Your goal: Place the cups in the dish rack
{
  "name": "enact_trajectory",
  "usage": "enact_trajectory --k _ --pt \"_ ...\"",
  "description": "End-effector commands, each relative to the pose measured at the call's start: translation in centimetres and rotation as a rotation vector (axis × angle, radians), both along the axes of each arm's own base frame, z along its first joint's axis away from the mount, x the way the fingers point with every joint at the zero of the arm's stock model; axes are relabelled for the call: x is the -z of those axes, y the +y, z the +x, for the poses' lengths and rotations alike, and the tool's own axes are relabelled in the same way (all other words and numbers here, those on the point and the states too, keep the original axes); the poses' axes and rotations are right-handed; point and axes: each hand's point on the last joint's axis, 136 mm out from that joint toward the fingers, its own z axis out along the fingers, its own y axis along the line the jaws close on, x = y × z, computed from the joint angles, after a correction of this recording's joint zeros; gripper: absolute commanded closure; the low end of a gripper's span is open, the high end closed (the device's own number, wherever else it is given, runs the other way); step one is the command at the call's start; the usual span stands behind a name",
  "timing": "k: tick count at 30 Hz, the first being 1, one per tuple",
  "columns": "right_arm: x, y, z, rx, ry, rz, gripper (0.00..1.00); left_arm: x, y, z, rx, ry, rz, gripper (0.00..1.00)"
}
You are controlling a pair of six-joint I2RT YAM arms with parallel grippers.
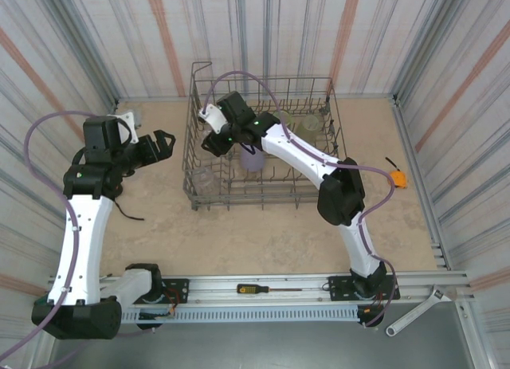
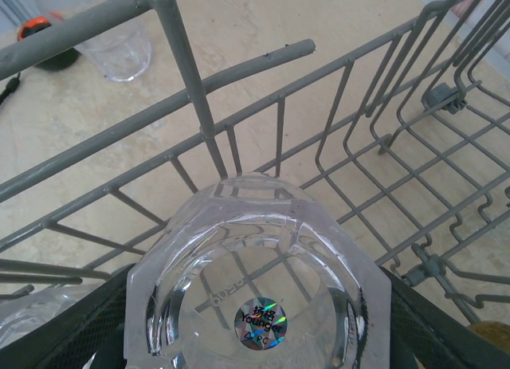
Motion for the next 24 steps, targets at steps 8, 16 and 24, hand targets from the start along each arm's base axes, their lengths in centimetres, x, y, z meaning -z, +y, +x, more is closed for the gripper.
enact_trajectory --k 8,16,24 --pt "0.7 1.2 0.0 -0.027 -0.019 -0.023 0.50 0.7 0.4 0.4 0.011 0.006 0.013 0.01" --pt "2.2 1.2 -0.1 -0.030 -0.020 -0.074 0.50 0.9 0.3 0.3 0.015 0.013 0.007 0.01" --pt "4.0 1.3 -0.2 -0.031 -0.044 -0.168 0.50 1.2 0.3 0.3 0.019 0.017 0.007 0.01"
